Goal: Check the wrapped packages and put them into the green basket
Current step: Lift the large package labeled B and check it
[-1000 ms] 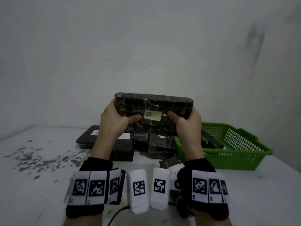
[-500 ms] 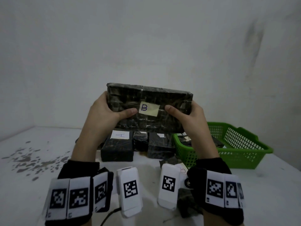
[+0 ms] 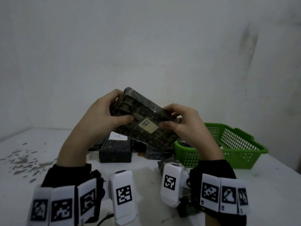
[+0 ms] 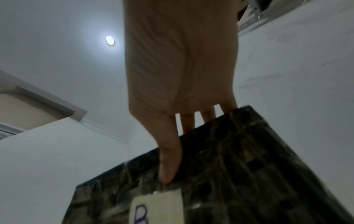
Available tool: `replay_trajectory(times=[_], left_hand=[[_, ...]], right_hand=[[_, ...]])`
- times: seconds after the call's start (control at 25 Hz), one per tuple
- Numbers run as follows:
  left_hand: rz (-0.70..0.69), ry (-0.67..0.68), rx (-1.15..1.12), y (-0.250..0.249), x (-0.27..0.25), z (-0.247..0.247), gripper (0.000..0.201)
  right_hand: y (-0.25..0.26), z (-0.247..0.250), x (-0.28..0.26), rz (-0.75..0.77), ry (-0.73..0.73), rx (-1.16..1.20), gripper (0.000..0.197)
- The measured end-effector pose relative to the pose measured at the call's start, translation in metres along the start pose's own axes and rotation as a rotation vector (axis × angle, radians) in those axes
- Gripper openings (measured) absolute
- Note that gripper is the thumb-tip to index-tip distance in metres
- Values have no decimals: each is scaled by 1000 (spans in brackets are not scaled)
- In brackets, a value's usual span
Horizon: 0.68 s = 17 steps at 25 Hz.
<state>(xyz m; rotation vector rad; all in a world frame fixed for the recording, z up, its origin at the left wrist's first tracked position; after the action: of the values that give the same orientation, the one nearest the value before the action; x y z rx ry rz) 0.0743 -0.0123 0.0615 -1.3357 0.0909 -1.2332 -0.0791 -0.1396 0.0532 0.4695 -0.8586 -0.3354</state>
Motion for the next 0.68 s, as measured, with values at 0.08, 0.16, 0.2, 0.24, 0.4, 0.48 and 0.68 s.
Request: replay_trajectory(times=[0.08, 0.16, 0.2, 0.24, 0.4, 0.48, 0.68], left_hand=[[-20, -12, -26, -3, 1, -3, 32], [-21, -55, -101, -1, 3, -4, 41], [1, -81, -138, 2, 4, -2, 49], [36, -87, -160, 4, 4, -1, 62], [139, 133, -145, 7, 0, -9, 62], [133, 150, -150, 8, 2, -18, 41], [141, 12, -170, 19, 11, -19, 29]], right_hand=[[1, -3, 3, 56, -118, -90, 17], [0, -3, 5, 61, -233, -88, 15], [-2, -3, 4, 40, -272, -37, 15], [-4, -1, 4, 4, -296, 21, 15], [-9, -1, 5, -165, -286, 270, 11], [-7, -7, 6, -205, -247, 356, 11], [0, -13, 5, -171, -114, 386, 26]])
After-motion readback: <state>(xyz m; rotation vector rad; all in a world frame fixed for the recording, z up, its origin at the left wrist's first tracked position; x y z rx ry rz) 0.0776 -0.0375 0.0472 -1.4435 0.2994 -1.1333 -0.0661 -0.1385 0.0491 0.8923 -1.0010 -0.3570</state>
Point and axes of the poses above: each hand's wrist, its own x-axis towards the middle knuckle, its own z-axis out of the back of the hand, y = z × x, the point moved 3 cm from there along x, towards the middle knuckle, and after that the axes turned 2 degrees about z, right-handed, at the moved point
